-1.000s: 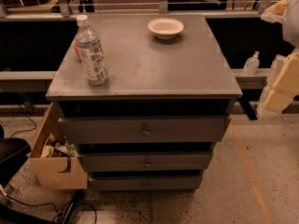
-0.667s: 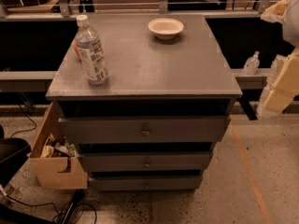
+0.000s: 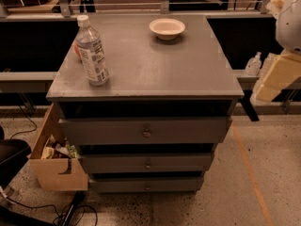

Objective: Move paper bowl near blue plastic bottle

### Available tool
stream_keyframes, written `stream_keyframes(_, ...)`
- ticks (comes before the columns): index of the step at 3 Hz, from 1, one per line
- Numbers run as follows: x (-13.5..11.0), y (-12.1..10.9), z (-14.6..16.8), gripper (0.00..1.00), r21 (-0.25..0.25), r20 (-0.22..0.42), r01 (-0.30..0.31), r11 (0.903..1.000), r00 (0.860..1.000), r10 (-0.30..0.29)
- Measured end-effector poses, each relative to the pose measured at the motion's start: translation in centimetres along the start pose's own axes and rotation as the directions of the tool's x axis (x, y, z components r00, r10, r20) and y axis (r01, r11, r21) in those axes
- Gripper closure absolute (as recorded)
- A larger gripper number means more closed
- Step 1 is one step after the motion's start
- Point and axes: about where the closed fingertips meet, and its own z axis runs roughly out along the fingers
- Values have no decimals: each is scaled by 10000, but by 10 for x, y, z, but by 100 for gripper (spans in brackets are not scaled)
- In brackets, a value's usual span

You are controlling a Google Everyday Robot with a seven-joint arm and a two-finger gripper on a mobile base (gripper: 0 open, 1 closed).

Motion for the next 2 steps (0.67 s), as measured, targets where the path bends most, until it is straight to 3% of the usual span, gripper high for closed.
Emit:
stream_keyframes(1,1,-50,30,0,1624,567,487,9855,9967,-586)
stream_keyframes(2,-8,-92,47,0,2812,1379,499,9584,9862,-918)
